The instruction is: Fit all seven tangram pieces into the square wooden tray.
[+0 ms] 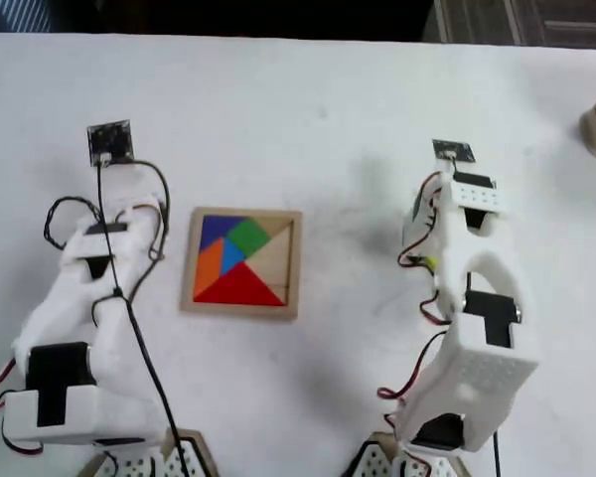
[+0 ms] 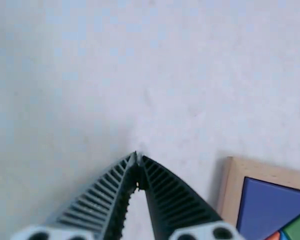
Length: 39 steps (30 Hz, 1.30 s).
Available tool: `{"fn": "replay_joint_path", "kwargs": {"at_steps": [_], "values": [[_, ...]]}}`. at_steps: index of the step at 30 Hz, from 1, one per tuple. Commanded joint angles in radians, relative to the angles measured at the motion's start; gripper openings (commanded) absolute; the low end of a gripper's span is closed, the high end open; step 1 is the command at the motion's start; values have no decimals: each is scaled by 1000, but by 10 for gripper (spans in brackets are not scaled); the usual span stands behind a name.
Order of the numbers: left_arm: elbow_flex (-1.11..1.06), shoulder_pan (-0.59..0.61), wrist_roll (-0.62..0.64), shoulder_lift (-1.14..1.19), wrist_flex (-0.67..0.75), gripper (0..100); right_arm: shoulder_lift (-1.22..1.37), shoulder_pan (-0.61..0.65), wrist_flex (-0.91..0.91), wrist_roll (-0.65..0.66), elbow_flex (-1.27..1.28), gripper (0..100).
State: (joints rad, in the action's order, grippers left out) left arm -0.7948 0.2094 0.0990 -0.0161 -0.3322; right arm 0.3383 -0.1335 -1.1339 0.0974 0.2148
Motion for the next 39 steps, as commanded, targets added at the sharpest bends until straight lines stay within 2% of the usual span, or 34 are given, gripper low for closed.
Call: {"fn": "replay_joint_path", "kwargs": {"at_steps": [1, 8, 18, 23, 27, 39], "values": [[49, 8, 6, -4, 0, 27, -30, -19, -13, -5, -34, 289], [49, 8, 6, -4, -2, 27, -48, -24, -22, -12, -51, 289], [49, 8, 6, -4, 0, 27, -33, 4, -265, -6, -311, 291], [49, 8, 6, -4, 0, 27, 110, 4, -269, -5, -381, 302], [49, 8, 6, -4, 2, 28, 248, 4, -300, -5, -496, 390], [49, 8, 6, -4, 2, 28, 447, 7, -464, -3, -684, 365]]}}
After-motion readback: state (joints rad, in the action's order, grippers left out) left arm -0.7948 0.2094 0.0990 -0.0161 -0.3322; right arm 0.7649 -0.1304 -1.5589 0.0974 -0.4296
